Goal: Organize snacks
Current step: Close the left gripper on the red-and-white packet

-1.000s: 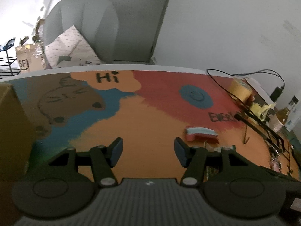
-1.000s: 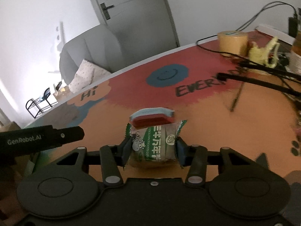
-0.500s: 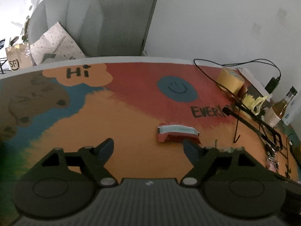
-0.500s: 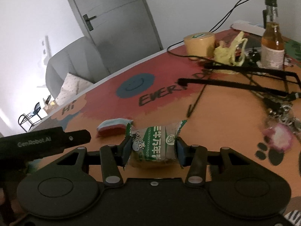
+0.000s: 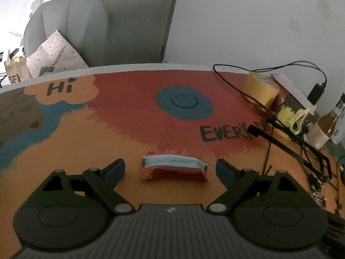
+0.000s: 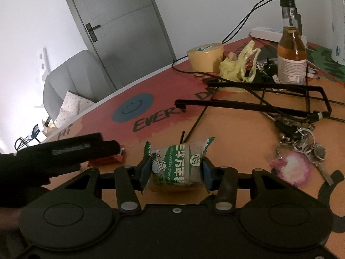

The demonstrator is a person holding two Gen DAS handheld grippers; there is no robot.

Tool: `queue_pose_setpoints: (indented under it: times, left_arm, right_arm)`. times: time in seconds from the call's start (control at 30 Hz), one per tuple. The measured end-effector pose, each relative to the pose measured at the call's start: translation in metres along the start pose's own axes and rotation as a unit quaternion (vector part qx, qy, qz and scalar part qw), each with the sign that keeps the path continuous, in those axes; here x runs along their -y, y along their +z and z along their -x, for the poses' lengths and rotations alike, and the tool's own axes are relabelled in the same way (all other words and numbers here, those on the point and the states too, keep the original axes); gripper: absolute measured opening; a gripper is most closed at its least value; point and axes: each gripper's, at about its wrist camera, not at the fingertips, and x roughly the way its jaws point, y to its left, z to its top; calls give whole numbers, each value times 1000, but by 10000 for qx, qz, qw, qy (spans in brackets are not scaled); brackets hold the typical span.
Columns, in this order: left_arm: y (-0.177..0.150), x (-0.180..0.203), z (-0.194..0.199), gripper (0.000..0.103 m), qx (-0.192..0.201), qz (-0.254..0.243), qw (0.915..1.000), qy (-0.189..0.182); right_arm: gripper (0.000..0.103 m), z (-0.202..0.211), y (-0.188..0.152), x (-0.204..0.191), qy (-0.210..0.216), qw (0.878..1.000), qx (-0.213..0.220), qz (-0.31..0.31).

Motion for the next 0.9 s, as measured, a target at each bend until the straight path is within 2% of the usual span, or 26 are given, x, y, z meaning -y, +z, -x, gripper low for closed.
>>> queue_pose_setpoints:
  times: [0.1, 0.3, 0.4, 0.47, 0.6, 0.9]
  left_arm:
    - [-2, 8, -5, 91, 126, -188, 9994, 278]
    - [-7, 13, -9, 89, 253, -443, 9978, 434]
    - [-8, 16, -8, 77, 215, -627, 9961, 586]
    - [-4, 13, -5, 57, 138, -552, 9966, 594]
    - [-2, 3, 2, 47, 39, -407, 9979, 502]
    - [-9, -16, 39, 47, 135, -214, 9992, 304]
  right_arm:
    - [47, 0, 0, 0, 22, 10000, 10, 25]
    - [47, 0, 0, 0, 15, 10000, 51, 55]
    - [47, 0, -1, -3, -49, 9999, 67, 128]
    - [47, 0, -2, -5, -63, 9998, 67, 173]
    - [47, 3, -1, -8, 10, 9999, 63, 124]
    - [47, 19, -8, -26, 80, 9997, 127, 176]
